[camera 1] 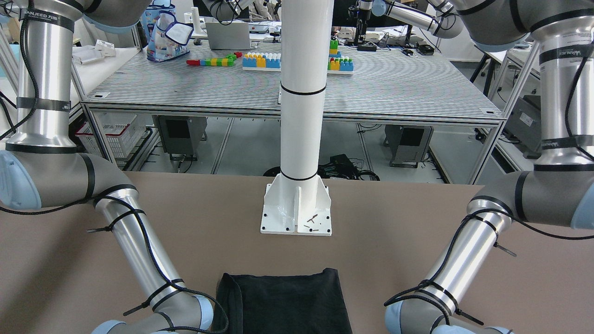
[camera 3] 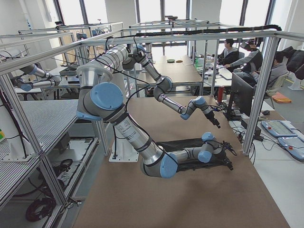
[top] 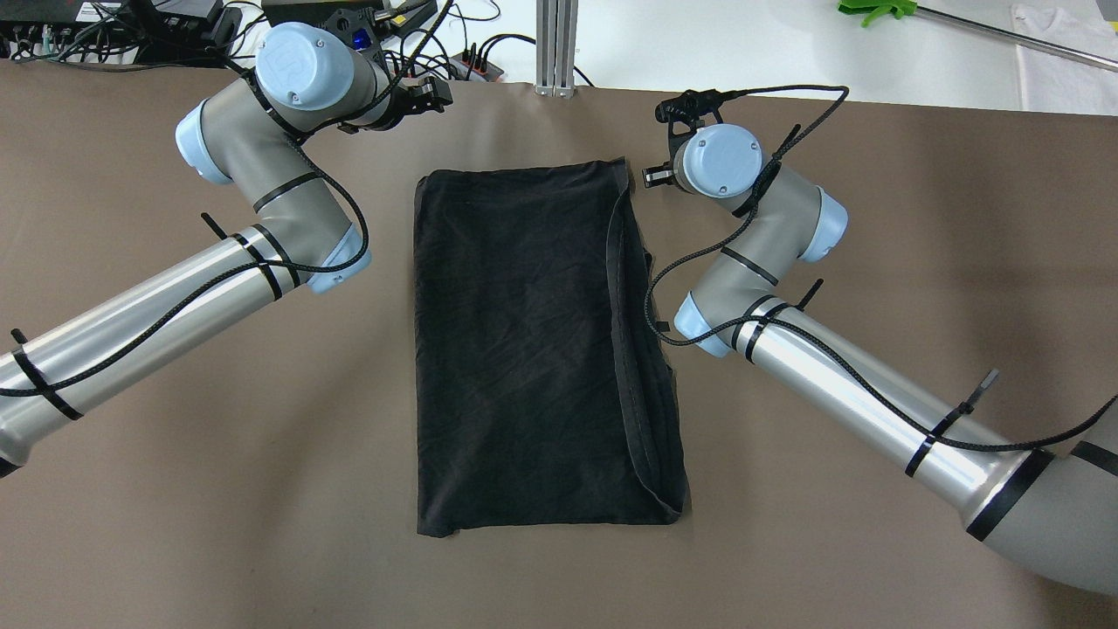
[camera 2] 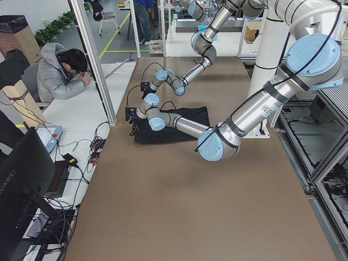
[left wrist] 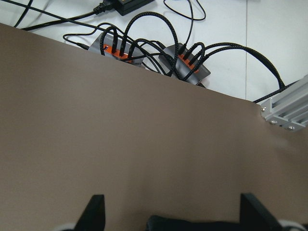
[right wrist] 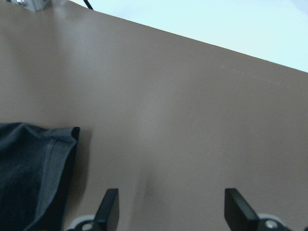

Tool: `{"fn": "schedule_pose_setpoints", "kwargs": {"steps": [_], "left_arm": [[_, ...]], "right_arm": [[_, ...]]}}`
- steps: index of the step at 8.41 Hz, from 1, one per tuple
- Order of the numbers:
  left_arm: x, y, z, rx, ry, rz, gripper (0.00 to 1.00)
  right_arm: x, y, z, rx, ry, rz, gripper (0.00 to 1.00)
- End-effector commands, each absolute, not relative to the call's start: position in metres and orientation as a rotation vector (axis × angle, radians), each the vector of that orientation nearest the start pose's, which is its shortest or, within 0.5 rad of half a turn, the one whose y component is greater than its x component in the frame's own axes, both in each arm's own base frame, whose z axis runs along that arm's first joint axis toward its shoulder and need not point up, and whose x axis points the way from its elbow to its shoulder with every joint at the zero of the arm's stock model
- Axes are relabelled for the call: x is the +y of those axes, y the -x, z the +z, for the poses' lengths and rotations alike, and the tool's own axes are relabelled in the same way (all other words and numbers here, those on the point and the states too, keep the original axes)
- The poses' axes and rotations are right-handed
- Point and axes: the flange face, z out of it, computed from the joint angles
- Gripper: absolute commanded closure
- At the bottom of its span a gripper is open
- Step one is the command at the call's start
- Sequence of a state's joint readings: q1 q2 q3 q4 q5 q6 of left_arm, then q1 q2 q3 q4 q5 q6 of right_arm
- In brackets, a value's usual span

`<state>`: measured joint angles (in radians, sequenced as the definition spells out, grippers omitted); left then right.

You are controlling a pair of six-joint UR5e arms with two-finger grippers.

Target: Fold clothes

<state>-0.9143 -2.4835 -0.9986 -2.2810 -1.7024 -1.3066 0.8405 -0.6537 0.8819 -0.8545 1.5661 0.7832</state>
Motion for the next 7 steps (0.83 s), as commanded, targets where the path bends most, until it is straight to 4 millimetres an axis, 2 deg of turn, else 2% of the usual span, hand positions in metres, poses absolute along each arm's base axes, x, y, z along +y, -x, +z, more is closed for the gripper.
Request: {"fn": "schedule_pose_setpoints", "kwargs": {"steps": [1, 2, 4, 7], "left_arm": [[-0.74, -0.417, 0.255, 0.95, -0.491, -0.519, 0.0], [-0.74, -0.417, 0.256, 0.949, -0.49, -0.519, 0.0], [-0.738, -0.416, 0.267, 0.941, -0.485, -0.517, 0.0], [-0.738, -0.415, 0.269, 0.939, -0.483, -0.519, 0.0]], "right_arm": [[-0.705, 0.503, 0.255, -0.721, -0.656, 0.111, 0.15], [-0.691, 0.524, 0.252, -0.704, -0.678, 0.121, 0.13], [-0.675, 0.544, 0.256, -0.707, -0.666, 0.111, 0.13], [-0.656, 0.566, 0.261, -0.701, -0.657, 0.094, 0.16]]}}
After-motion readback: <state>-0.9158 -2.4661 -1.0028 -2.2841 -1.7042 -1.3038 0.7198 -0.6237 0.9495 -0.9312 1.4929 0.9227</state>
